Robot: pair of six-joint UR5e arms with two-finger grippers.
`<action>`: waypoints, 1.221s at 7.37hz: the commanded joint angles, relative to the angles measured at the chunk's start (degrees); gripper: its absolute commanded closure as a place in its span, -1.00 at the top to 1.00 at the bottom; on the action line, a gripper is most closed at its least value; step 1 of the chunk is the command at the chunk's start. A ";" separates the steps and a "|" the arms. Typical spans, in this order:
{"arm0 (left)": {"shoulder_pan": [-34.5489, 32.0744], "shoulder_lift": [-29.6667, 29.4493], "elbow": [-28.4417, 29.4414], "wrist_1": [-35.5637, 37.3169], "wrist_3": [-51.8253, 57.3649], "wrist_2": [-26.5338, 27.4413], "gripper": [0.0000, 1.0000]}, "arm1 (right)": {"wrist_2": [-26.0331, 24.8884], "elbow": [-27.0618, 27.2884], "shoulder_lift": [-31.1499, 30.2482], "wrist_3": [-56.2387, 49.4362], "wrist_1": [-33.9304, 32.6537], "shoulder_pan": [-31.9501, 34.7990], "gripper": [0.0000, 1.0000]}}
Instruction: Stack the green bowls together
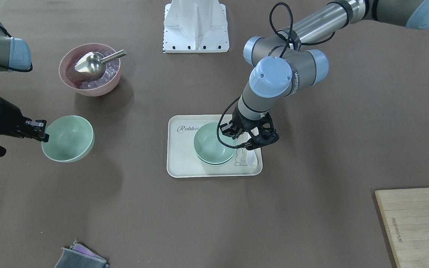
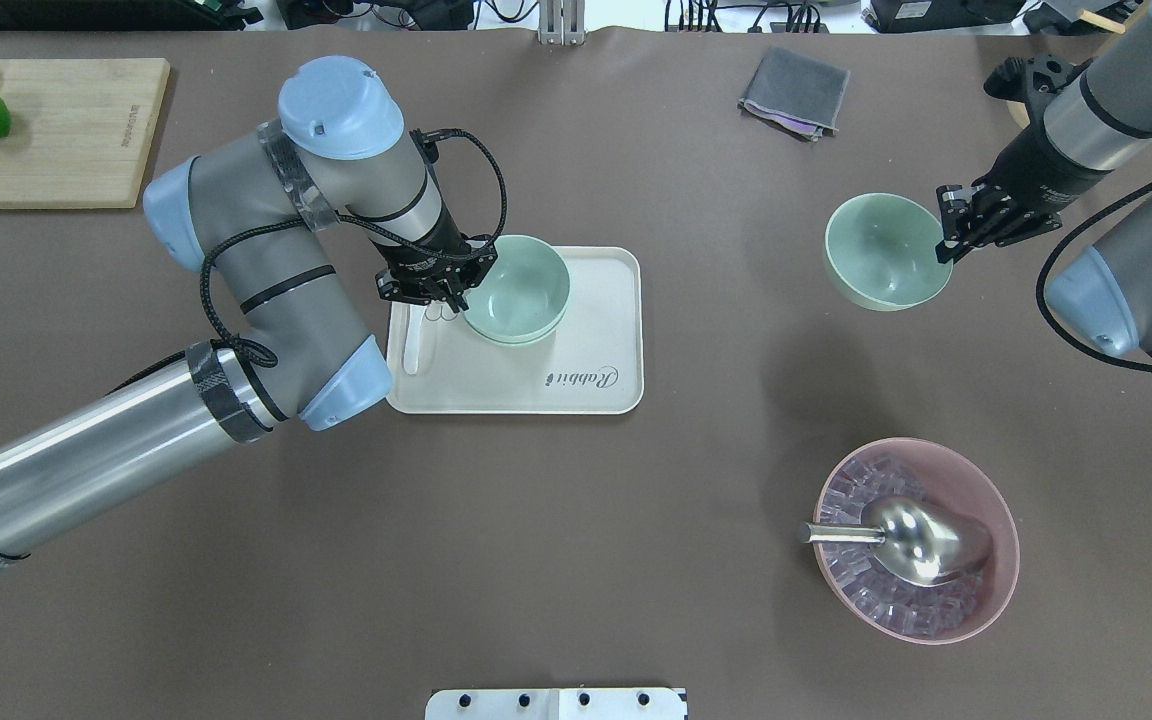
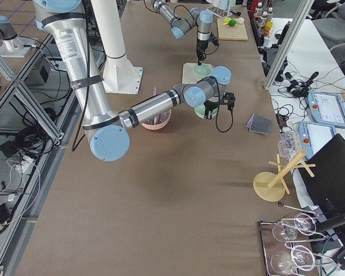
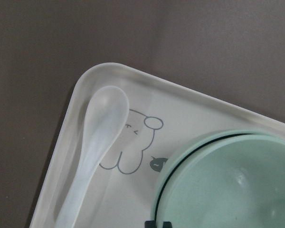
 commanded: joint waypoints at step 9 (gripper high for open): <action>-0.09 -0.35 -0.11 -0.09 -0.10 3.40 -1.00 | -0.70 -0.24 0.00 0.00 0.00 -0.58 -1.00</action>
